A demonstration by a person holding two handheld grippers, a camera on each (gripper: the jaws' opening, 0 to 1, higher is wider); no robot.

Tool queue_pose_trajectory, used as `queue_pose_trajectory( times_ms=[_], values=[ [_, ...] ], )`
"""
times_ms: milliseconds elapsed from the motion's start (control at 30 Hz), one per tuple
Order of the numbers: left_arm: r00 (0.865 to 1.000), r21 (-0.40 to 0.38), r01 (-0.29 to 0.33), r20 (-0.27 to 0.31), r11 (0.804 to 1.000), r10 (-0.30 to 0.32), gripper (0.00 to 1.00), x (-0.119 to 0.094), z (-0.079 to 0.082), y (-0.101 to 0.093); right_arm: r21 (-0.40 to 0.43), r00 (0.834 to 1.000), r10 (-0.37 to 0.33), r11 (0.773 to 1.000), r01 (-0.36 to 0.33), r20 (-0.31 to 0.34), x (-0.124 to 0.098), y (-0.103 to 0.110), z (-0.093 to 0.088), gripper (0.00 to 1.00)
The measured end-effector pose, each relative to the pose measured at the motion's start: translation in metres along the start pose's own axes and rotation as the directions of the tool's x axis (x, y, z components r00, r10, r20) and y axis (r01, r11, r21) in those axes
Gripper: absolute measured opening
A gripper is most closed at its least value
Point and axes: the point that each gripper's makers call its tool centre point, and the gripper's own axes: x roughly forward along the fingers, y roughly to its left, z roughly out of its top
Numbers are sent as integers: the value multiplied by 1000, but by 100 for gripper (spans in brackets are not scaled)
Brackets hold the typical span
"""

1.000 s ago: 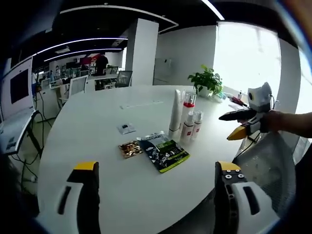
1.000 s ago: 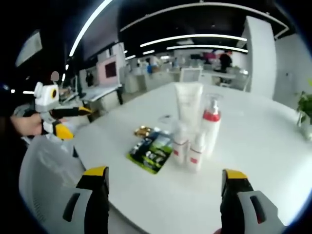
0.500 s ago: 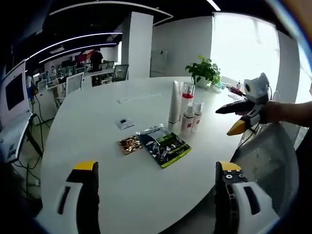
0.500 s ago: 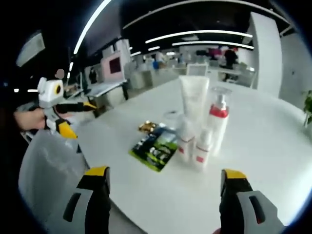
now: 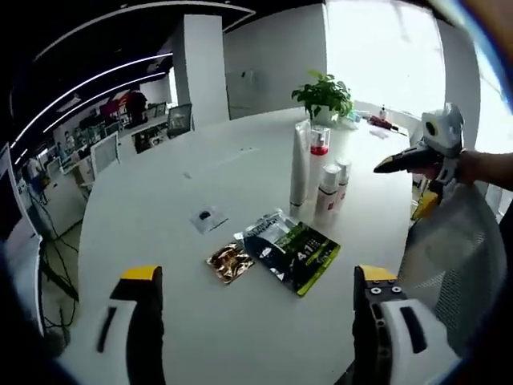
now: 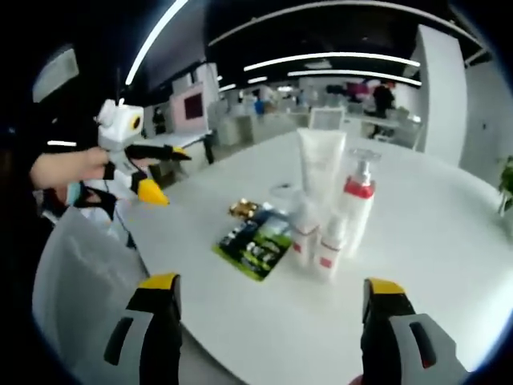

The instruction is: Arrange the skincare products in the storage area until every visible bottle or jar stands upright without overlapping.

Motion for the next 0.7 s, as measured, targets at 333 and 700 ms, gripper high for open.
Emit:
queue_pose_trajectory(
  times_ms=[333, 700],
  values=[
    [996, 143, 58, -82, 988, -46, 94, 47, 13, 23, -5, 999, -36, 999, 36, 2, -7, -15, 0, 97],
    [981, 239, 116, -179, 964, -74, 93, 79, 9, 48, 48, 997, -69, 996, 70, -22, -5, -26, -13, 96]
  ],
)
